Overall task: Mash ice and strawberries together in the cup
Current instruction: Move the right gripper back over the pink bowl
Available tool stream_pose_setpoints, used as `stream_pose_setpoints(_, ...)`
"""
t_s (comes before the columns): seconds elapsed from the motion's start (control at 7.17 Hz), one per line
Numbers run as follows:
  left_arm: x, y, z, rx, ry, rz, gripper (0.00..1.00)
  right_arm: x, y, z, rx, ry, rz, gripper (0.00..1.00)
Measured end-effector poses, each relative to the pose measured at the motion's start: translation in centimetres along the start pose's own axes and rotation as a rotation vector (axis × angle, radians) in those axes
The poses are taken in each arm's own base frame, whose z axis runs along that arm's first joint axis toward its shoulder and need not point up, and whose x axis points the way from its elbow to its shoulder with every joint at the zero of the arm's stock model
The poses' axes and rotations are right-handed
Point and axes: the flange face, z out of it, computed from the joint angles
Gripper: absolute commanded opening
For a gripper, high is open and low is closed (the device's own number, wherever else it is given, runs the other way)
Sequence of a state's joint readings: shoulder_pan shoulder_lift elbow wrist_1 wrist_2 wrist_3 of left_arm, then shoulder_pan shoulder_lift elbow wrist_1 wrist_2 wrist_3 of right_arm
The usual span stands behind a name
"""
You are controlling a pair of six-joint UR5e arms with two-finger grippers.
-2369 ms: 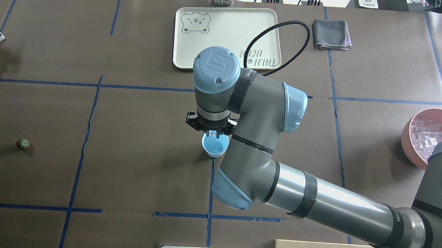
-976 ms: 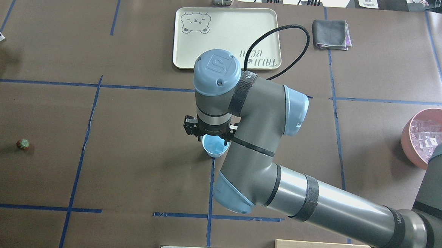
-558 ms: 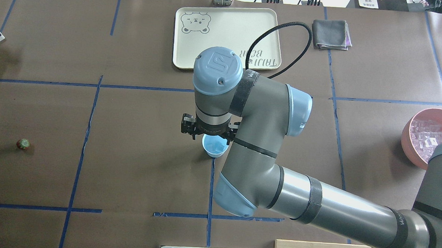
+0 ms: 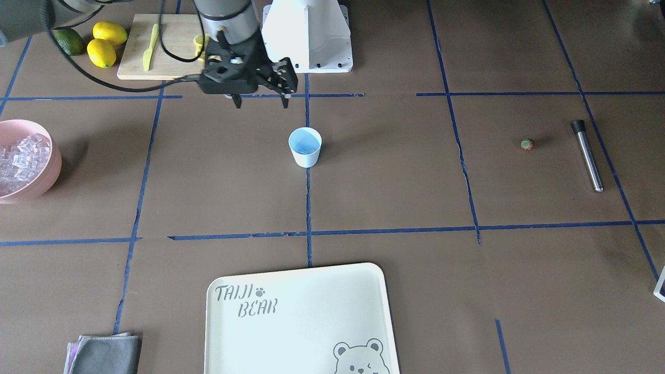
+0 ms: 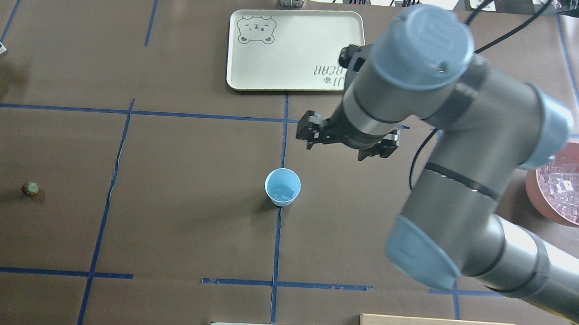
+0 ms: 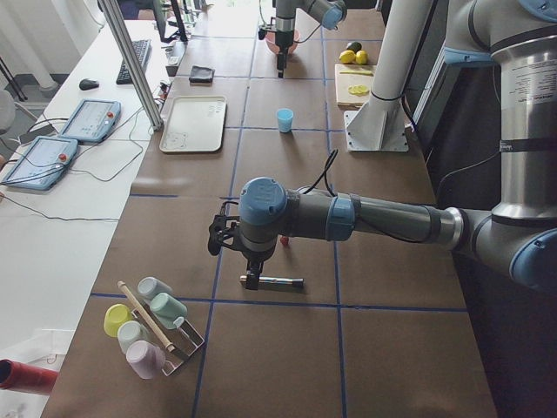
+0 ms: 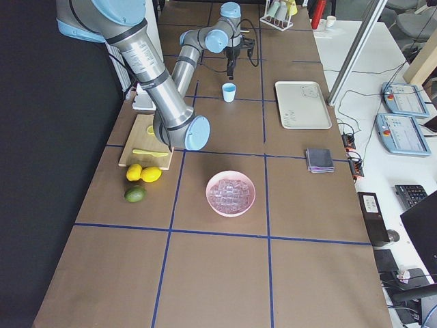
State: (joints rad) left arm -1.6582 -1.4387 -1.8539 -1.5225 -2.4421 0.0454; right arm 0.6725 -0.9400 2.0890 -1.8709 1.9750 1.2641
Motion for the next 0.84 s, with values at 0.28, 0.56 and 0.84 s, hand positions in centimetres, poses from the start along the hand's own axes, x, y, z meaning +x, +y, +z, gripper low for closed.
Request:
stream_pose_setpoints(0.28,0.4,-0.1,-0.3,0.007,0.001,-0.007,1.0,10.1,-1.3,-4.9,0.044,0.005,-0.043,0.99)
stream_pose_setpoints(0.56,0.7,-0.1,-0.6,0.013,0.001,-0.009,1.0,20.6,-3.2,-7.8,0.024,0.051,-0.111,0.99)
stream_pose_setpoints(0.84,0.9,-0.1,-0.8,0.016,0.001,-0.009,1.0,31.5,-5.0,-9.1,-0.019,0.084,-0.175,0.99)
